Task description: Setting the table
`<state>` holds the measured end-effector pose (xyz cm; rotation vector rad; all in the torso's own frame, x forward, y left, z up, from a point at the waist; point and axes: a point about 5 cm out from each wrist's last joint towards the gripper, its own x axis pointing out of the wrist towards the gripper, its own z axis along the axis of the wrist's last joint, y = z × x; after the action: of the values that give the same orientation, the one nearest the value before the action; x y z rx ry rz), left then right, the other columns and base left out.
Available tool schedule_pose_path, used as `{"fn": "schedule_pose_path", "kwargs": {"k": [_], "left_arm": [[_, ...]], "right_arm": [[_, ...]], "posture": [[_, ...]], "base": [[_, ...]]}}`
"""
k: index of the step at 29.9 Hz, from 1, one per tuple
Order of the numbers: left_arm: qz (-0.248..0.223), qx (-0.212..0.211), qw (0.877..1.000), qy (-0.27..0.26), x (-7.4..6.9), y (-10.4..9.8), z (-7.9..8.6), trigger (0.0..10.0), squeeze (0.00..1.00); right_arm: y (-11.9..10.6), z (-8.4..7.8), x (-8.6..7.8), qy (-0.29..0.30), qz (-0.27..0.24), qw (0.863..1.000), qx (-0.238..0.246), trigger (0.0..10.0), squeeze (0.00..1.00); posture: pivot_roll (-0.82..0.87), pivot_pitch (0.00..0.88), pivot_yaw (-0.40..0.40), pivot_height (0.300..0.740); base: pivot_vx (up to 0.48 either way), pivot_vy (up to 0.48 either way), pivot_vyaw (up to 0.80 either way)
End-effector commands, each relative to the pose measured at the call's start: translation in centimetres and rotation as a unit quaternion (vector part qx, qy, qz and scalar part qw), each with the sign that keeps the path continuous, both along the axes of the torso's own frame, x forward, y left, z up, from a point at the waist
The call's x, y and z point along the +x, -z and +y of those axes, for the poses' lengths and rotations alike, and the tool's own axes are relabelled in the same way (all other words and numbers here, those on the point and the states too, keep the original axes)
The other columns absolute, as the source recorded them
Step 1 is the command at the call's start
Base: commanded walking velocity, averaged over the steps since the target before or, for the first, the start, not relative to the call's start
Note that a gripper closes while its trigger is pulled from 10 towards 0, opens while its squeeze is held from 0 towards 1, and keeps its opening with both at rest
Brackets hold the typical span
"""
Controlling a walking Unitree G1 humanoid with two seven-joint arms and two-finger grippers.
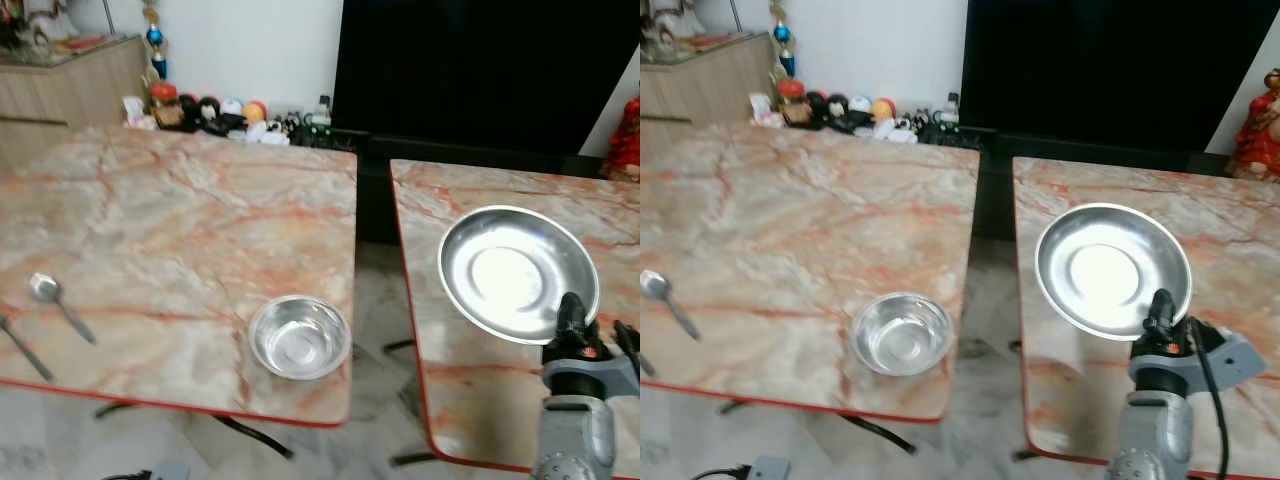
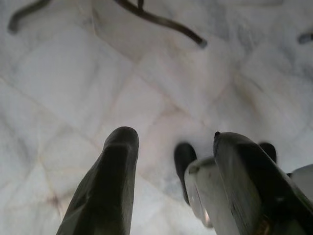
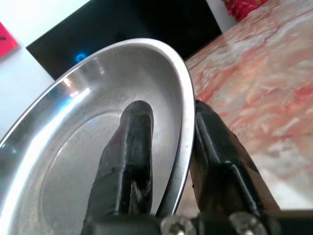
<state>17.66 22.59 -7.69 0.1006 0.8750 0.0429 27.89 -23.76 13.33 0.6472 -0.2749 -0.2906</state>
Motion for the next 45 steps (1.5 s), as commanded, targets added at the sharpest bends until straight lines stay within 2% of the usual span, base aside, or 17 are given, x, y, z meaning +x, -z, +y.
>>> {"fn": "schedule_pose_path", "kwargs": {"k": [1, 15, 21, 22, 27, 31, 39, 45], "left_arm": [[0.004, -0.004, 1.0, 0.003, -0.1, 0.2, -0.4, 10.0, 0.0], [0.002, -0.002, 1.0, -0.003, 0.0, 0.1, -0.2, 10.0, 0.0], [0.005, -0.001, 1.0, -0.002, -0.2, 0.2, -0.3, 10.0, 0.0], [0.008, 0.002, 1.0, -0.003, -0.2, 0.2, -0.3, 10.0, 0.0], [0.011, 0.004, 1.0, -0.002, -0.3, 0.2, -0.2, 10.0, 0.0], [0.009, 0.007, 1.0, -0.004, -0.2, 0.2, 0.0, 10.0, 0.0], [0.011, 0.008, 1.0, 0.0, -0.3, 0.2, 0.0, 10.0, 0.0], [0.01, 0.007, 1.0, -0.001, -0.3, 0.2, -0.1, 10.0, 0.0]], "right_arm": [[-0.6, -0.9, -0.3, 0.02, -0.009, 1.0, -0.006, 10.0, 0.0], [-0.1, -0.2, -0.6, 0.03, 0.002, 1.0, 0.009, 10.0, 0.0], [0.4, -0.8, -1.8, 0.057, 0.015, 0.998, 0.011, 10.0, 0.0], [0.8, -1.3, -2.7, 0.079, 0.03, 0.996, 0.01, 10.0, 0.0], [1.9, -2.2, -4.4, 0.126, 0.064, 0.99, 0.016, 10.0, 0.0], [2.5, -2.3, -5.5, 0.141, 0.084, 0.986, 0.024, 10.0, 0.0], [3.3, -1.9, -6.8, 0.155, 0.114, 0.981, 0.037, 10.0, 0.0], [4.2, -2.7, -7.5, 0.178, 0.147, 0.972, 0.044, 10.0, 0.0]], "posture": [[-0.02, 0.036, -0.053, 0.74], [-0.03, 0.066, -0.053, 0.74], [-0.04, 0.071, -0.052, 0.74], [-0.05, 0.074, -0.052, 0.74], [-0.05, 0.076, -0.052, 0.74], [-0.05, 0.075, -0.052, 0.74], [-0.06, 0.077, -0.054, 0.74], [-0.06, 0.07, -0.063, 0.74]], "base": [[0.0, -0.416, 0.0], [0.0, -0.414, 0.0], [0.0, -0.412, 0.0], [0.0, 0.0, 0.0], [0.0, 0.0, 0.0], [0.0, 0.0, 0.0], [0.0, 0.0, 0.0], [0.0, 0.0, 0.0]]}}
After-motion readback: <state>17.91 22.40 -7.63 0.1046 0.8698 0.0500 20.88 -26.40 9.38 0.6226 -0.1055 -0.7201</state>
